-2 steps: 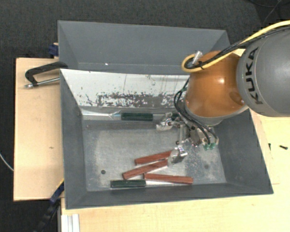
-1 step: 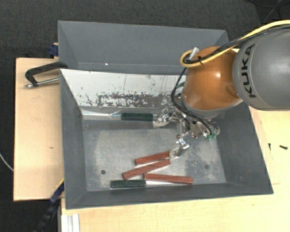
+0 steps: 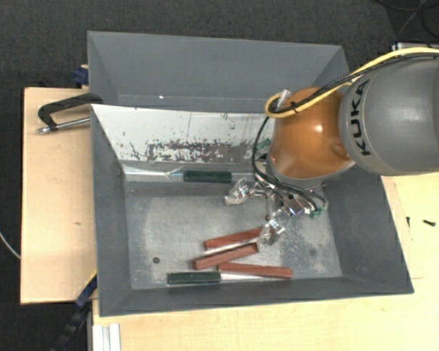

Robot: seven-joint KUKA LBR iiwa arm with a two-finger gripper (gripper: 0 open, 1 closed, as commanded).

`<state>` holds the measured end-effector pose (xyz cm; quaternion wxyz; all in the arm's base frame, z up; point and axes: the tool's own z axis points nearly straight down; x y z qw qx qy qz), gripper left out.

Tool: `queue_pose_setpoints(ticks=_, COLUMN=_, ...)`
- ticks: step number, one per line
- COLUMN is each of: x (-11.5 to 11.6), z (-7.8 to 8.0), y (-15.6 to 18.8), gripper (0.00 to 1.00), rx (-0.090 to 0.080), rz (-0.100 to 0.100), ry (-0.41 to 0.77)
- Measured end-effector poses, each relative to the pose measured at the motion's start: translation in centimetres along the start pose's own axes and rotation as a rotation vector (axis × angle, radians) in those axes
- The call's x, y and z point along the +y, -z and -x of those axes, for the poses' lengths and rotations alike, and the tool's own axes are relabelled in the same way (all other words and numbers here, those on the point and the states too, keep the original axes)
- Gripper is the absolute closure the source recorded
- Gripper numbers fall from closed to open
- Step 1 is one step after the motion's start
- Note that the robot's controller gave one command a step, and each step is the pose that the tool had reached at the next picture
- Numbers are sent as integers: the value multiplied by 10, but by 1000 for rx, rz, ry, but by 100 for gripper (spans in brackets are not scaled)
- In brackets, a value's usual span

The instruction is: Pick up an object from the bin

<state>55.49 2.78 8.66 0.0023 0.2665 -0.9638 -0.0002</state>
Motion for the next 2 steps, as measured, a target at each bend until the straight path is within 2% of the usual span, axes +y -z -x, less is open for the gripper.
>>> queue_pose_setpoints(ticks=1, x=0, z=0, y=1, gripper=100, rx=-9, rz=-2, ry=20)
queue_pose_setpoints(ticks=2, x=0, z=0, y=1, gripper=100, rx=-9, rz=-2, ry=20)
